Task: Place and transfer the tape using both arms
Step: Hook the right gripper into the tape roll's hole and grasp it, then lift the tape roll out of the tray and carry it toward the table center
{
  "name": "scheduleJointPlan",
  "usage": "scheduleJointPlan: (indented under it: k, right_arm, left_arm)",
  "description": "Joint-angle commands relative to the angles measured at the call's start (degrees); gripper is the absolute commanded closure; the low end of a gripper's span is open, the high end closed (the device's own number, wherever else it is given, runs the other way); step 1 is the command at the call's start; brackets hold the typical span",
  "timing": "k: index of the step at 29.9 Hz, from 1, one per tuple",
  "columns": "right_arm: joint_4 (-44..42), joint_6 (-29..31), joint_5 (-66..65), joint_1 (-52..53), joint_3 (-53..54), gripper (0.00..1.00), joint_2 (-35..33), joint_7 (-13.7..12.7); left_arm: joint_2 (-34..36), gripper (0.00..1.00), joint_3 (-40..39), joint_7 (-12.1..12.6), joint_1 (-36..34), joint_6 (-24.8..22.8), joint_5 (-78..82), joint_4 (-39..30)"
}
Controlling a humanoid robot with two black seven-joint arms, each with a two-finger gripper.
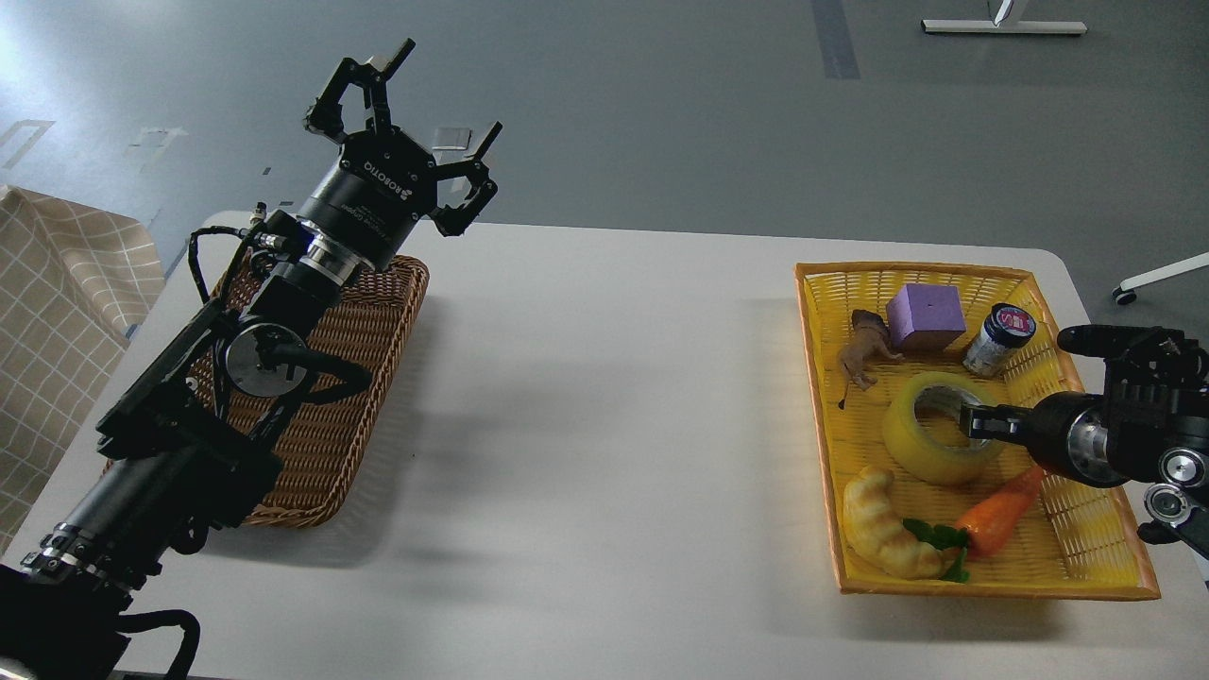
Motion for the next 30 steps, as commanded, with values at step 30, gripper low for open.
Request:
scheduleJointPlan:
  k: [30]
  right_arm:
    - [8.2, 0.0, 10.4, 10.6, 0.8, 1.0, -3.7, -1.3]
  left_arm:
    - [0.0, 0.02, 0.2, 0.0, 0.1, 0.0, 0.0, 0.1]
